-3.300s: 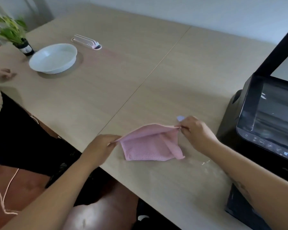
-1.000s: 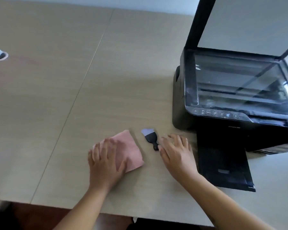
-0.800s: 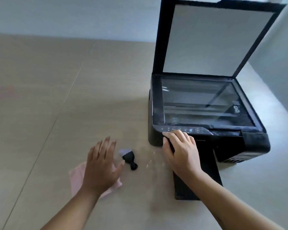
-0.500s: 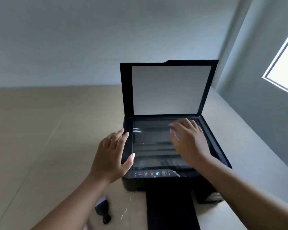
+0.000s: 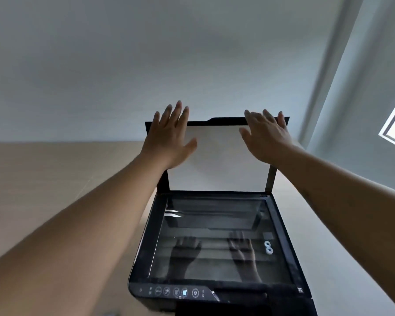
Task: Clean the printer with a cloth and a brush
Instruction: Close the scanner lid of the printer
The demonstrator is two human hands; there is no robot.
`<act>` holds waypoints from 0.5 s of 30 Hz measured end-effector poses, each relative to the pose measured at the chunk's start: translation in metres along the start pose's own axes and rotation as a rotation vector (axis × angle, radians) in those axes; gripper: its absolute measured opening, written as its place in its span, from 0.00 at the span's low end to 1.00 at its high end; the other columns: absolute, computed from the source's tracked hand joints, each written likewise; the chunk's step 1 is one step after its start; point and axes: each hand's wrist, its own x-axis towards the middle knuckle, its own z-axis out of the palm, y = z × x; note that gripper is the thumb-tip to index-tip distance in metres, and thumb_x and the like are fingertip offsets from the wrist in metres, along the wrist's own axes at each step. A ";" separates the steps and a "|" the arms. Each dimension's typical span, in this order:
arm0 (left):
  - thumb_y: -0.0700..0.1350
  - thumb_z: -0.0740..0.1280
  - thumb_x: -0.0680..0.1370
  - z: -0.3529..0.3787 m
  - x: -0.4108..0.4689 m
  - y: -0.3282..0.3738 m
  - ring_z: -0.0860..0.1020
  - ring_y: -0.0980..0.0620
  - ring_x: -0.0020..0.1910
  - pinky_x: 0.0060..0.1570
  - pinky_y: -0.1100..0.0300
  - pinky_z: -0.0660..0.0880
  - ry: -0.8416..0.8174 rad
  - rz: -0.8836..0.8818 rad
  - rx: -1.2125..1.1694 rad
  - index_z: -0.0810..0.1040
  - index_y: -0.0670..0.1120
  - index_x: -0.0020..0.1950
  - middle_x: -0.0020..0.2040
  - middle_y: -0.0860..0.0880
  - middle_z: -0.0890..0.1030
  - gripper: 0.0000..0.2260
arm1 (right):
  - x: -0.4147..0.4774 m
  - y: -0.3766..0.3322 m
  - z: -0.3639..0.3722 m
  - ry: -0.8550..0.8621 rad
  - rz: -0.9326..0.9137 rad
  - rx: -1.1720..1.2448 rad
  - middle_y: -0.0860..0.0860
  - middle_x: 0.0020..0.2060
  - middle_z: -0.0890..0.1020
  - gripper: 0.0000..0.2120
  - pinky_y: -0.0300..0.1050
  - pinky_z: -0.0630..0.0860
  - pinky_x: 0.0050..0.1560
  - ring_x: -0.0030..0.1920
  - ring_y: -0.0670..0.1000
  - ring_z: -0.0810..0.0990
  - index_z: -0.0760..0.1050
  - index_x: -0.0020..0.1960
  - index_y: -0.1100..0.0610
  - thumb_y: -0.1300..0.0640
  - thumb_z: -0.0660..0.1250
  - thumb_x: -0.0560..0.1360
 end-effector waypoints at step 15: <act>0.61 0.45 0.80 -0.004 -0.086 0.009 0.79 0.40 0.43 0.39 0.53 0.71 0.131 0.173 -0.007 0.74 0.48 0.57 0.45 0.47 0.82 0.24 | -0.110 0.002 0.015 0.402 -0.244 0.054 0.53 0.45 0.83 0.13 0.52 0.70 0.52 0.47 0.60 0.79 0.78 0.55 0.55 0.51 0.57 0.81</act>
